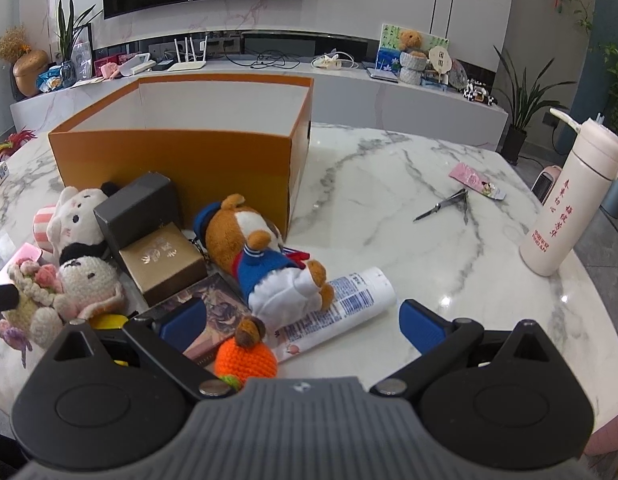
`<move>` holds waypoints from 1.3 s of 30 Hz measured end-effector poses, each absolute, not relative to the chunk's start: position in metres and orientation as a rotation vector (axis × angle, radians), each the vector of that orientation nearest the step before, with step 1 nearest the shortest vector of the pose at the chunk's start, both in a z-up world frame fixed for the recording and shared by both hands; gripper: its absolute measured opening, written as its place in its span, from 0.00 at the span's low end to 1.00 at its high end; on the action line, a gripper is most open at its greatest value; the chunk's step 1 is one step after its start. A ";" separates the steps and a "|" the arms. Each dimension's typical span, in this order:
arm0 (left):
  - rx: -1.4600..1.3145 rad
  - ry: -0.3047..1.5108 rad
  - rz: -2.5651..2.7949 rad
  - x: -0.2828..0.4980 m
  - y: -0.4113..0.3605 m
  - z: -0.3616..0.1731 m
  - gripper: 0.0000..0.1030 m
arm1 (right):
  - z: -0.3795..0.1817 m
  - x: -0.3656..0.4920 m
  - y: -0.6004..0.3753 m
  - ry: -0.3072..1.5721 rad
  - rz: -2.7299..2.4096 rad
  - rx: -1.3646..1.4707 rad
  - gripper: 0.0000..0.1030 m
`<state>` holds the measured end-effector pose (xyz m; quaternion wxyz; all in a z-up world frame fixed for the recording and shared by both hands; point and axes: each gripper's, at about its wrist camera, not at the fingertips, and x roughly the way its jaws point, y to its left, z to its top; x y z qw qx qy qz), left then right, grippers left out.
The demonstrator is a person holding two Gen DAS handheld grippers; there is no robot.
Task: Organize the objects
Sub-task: 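Grasp the crocheted doll with the left gripper while the right grasps the red-panda plush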
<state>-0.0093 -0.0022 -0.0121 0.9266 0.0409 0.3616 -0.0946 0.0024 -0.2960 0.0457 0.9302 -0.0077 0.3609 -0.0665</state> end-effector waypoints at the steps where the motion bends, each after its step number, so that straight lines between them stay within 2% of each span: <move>1: 0.097 0.757 -0.200 -0.007 -0.006 -0.013 1.00 | 0.045 0.003 -0.298 0.744 -0.134 -0.006 0.99; 14: 0.111 0.851 -0.274 0.009 -0.039 -0.042 1.00 | 0.025 0.018 -0.319 0.816 -0.149 0.076 0.99; 18: 0.096 0.853 -0.266 0.012 -0.037 -0.046 1.00 | 0.024 0.038 -0.312 0.807 -0.089 0.025 0.99; 23: 0.032 0.868 -0.279 0.014 -0.031 -0.052 1.00 | 0.022 0.067 -0.304 0.799 -0.035 -0.131 0.99; 30: -0.157 0.937 -0.293 0.024 -0.012 -0.062 1.00 | 0.012 0.089 -0.317 0.843 0.027 -0.034 0.97; 33: -0.138 0.930 -0.292 0.022 -0.014 -0.062 1.00 | 0.011 0.093 -0.315 0.846 0.064 -0.015 0.80; 36: -0.142 0.918 -0.286 0.019 -0.015 -0.063 1.00 | 0.007 0.101 -0.315 0.873 0.113 0.032 0.69; 39: -0.142 0.912 -0.290 0.019 -0.015 -0.064 1.00 | 0.006 0.103 -0.311 0.870 0.127 0.038 0.66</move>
